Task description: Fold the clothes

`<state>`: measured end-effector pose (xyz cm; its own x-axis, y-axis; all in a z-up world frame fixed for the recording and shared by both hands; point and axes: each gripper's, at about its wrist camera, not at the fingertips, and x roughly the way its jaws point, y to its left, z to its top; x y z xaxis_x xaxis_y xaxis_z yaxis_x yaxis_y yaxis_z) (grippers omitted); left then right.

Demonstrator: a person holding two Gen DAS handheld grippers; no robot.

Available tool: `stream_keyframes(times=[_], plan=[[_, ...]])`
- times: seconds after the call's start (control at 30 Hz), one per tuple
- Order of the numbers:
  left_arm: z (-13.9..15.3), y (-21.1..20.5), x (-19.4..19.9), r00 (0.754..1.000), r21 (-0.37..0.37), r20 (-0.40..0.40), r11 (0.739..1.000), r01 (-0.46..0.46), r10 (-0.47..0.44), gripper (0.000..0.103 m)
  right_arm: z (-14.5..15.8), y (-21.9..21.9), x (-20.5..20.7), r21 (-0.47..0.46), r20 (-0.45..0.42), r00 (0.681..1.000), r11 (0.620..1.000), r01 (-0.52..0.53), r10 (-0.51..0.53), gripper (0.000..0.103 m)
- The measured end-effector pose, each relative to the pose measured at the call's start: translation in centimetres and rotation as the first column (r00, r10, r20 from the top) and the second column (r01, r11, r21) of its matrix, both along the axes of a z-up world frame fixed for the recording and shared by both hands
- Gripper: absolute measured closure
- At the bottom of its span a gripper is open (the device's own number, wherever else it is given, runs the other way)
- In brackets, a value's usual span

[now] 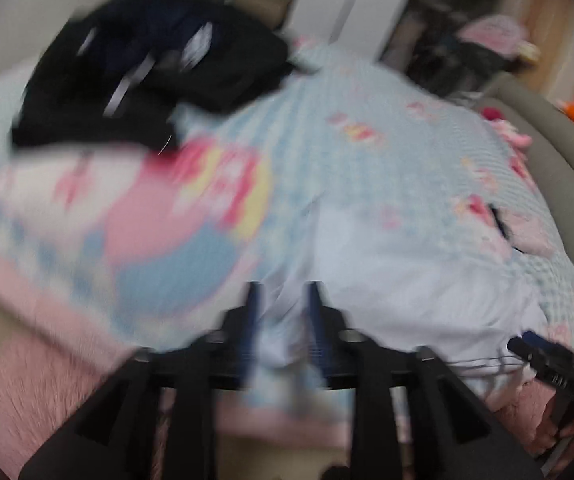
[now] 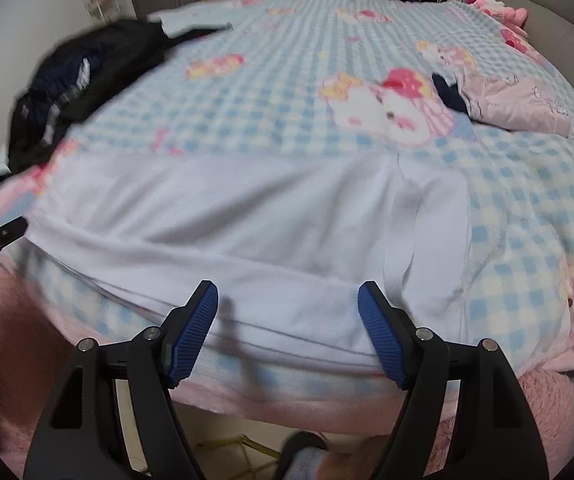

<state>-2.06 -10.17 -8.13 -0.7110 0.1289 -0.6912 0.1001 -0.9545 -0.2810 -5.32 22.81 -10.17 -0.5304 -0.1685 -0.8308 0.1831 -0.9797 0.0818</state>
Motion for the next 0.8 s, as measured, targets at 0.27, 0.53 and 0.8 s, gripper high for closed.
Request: stream_keyframes(times=[0.27,0.53,0.8], plan=[[-1.3,10.2,-4.2,0.965,-0.035,-0.026,0.965,0.259,-0.260,0.046,-2.4,-1.3,-2.1,0.031,0.035,0.999,0.999,-0.019,0.018,0.029],[-5.4,11.6,-4.6,0.945,-0.058,0.063,0.944,0.325,-0.321,0.047,-3.3,0.5,1.3,0.063,-0.019,0.999,0.998,-0.024,0.026,0.030],[-3.6,10.2,-2.1,0.963,-0.031,-0.071,0.966,0.257,-0.258,0.046,-0.6,4.0,3.6,-0.228,-0.142,0.987,0.973,0.039,-0.073,0.031]])
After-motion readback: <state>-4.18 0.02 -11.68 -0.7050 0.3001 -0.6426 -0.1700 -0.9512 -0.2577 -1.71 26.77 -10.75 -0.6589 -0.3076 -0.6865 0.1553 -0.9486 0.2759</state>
